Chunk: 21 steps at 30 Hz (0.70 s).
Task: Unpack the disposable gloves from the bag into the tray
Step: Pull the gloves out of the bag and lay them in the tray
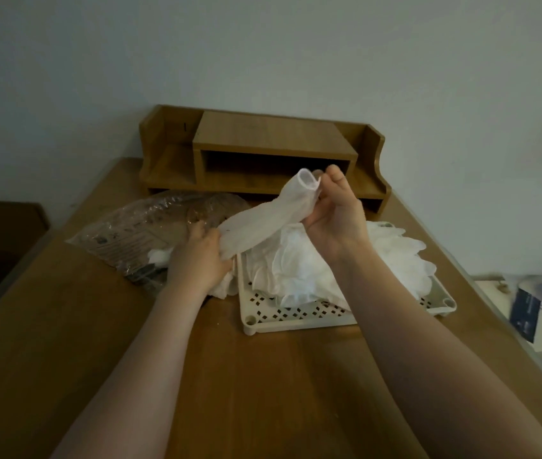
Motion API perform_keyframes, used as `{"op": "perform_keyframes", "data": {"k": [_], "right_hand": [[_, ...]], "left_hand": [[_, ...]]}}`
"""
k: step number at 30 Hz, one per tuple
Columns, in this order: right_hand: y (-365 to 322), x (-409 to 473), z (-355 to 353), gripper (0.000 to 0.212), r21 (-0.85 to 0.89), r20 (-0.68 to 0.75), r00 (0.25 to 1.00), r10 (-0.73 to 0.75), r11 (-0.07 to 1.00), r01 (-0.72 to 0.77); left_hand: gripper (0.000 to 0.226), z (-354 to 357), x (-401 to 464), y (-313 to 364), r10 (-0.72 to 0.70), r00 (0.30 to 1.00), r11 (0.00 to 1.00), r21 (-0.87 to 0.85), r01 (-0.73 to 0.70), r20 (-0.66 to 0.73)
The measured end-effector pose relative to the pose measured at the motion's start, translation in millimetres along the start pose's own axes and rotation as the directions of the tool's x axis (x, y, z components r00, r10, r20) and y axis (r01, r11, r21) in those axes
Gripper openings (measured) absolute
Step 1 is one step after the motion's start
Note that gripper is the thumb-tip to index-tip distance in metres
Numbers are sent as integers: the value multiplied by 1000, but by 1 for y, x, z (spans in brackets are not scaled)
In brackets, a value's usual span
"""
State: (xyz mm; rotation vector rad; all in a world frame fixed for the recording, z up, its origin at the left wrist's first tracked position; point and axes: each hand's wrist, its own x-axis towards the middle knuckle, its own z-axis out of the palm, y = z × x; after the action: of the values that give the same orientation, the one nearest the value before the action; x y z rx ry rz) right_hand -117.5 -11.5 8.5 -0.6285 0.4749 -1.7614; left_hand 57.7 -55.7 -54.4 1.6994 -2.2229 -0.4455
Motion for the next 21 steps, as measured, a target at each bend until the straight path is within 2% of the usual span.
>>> {"op": "perform_keyframes", "data": {"k": [4, 6, 7, 8, 10, 12, 15, 17, 19, 21], "right_hand": [[-24, -2, 11, 25, 208, -125, 991, -47, 975, 72], [-33, -3, 12, 37, 216, -138, 990, -41, 974, 71], [-35, -3, 10, 46, 205, -140, 990, -29, 977, 58], [-38, -3, 8, 49, 176, -140, 990, -14, 984, 39], [-44, -6, 3, 39, 14, -76, 997, 11, 1000, -10], [-48, -7, -1, 29, -205, 23, 998, 56, 977, -50], [-61, -10, -3, 12, -319, 97, 993, 72, 947, -37], [-74, -13, 1, 12, -333, 100, 993, 54, 943, -18], [-88, -19, 6, 9, -340, 90, 996, 12, 940, 19], [-99, -22, 6, 3, -391, 63, 997, -46, 918, 67]], "left_hand": [[75, -10, -3, 8, -63, 985, 997, 43, 56, 163], [85, -28, -7, 21, 8, 983, 1000, 25, -12, 184], [82, -37, -12, 31, 82, 986, 997, -20, -80, 142], [77, -45, -17, 43, 164, 984, 983, -91, -157, 67], [62, -55, -25, 71, 290, 953, 921, -242, -304, -93], [54, -57, -26, 96, 320, 938, 843, -411, -346, -134], [42, -68, -24, 129, 292, 937, 672, -656, -344, -192], [31, -80, -22, 146, 277, 936, 647, -678, -349, -217], [23, -87, -20, 160, 323, 923, 668, -641, -380, -211], [18, -92, -21, 171, 364, 907, 638, -653, -408, -211]]}}
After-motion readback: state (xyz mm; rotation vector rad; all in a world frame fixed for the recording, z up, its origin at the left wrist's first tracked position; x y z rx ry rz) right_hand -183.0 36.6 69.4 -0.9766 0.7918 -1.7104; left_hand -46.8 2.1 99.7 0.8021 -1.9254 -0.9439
